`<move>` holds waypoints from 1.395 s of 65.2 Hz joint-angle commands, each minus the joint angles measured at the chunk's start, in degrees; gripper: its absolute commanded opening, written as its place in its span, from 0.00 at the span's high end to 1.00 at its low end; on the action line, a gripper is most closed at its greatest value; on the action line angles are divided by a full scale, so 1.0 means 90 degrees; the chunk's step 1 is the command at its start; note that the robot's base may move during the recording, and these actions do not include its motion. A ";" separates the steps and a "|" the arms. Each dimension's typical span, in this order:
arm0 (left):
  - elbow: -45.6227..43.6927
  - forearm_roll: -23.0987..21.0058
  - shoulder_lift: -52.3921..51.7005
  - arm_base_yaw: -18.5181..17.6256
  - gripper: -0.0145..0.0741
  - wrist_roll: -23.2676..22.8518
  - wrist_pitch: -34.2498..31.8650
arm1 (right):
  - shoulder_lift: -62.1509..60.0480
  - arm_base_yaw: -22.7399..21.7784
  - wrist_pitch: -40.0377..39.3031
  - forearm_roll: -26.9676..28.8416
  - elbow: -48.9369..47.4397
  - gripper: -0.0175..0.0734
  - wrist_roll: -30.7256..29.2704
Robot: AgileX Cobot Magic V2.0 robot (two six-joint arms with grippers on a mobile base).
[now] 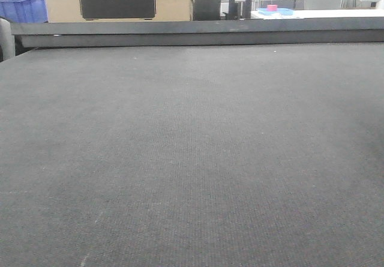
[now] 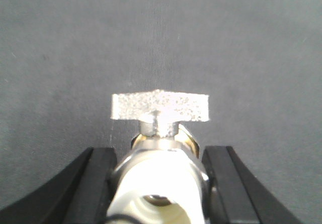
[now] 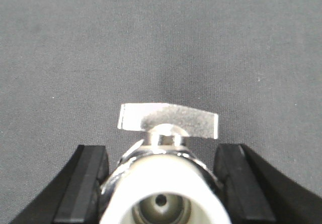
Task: Place valve from conveyor to right shelf box
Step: 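Lift both held valves up off the conveyor belt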
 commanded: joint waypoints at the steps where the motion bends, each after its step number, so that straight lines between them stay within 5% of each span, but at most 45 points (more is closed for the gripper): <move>1: 0.0199 -0.0094 -0.0579 -0.0024 0.96 -0.0015 -0.0375 | -0.0469 -0.0011 -0.0703 -0.0008 0.0285 0.99 -0.0014; 28: 0.0517 -0.0094 -0.2181 -0.0024 0.96 -0.0015 -0.0363 | -0.1097 -0.0011 -0.1076 -0.0008 0.0571 0.99 -0.0014; 91: 0.0517 -0.0082 -0.2248 -0.0024 0.96 -0.0015 -0.0375 | -0.1097 -0.0011 -0.1090 -0.0008 0.0571 0.99 -0.0014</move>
